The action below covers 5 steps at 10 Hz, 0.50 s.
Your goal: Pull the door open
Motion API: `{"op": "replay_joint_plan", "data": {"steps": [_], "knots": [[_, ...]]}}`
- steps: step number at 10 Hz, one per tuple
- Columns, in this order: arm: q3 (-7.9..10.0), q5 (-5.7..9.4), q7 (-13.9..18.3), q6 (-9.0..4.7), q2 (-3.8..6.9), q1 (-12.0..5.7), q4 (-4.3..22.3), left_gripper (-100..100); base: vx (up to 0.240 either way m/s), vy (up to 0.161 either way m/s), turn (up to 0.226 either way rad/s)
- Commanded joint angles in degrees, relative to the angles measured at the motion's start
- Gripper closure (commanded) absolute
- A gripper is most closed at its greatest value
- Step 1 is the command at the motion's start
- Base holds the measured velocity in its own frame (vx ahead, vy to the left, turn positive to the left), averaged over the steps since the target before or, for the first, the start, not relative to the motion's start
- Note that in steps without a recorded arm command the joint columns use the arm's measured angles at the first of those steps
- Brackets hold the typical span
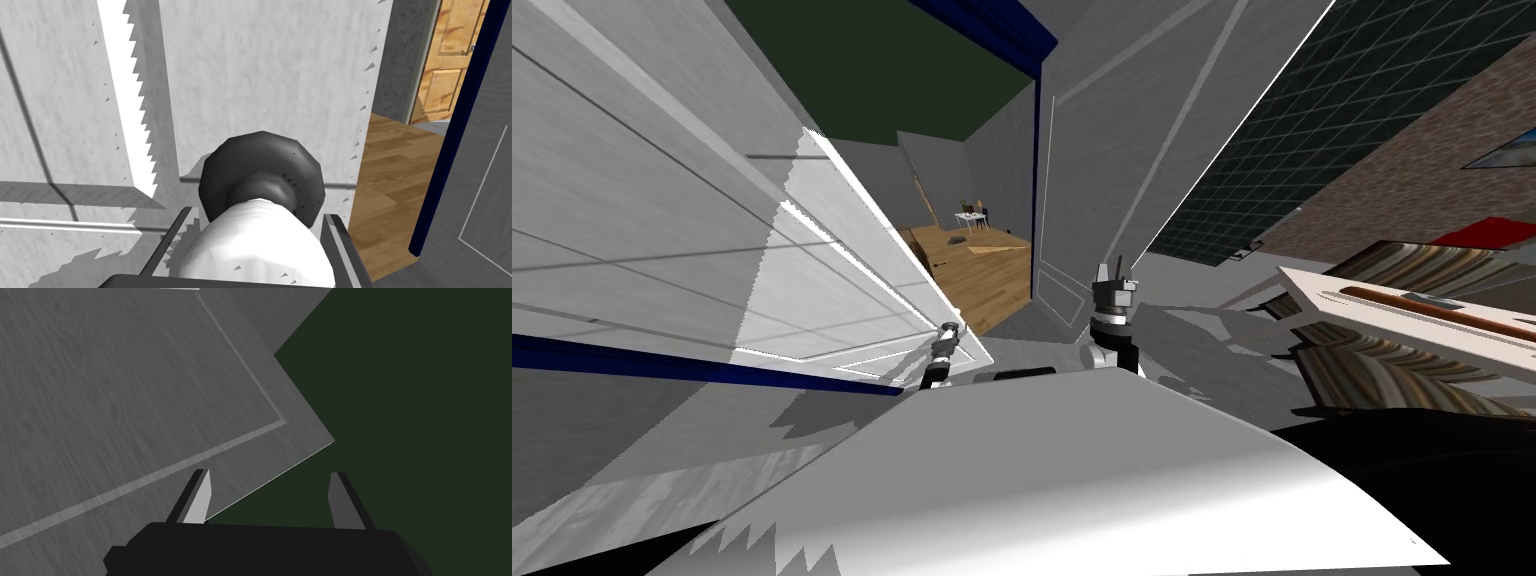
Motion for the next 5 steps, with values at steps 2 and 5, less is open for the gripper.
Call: {"op": "replay_joint_plan", "data": {"steps": [2, 5], "knots": [[-2.32, -1.09, 2.4, -1.75, 1.73, 1.36, -0.7, 100, -0.247, 0.049, -0.112], [-4.65, -2.17, 4.8, -3.50, 3.61, 2.63, -1.3, 100, -0.221, 0.048, -0.081]]}}
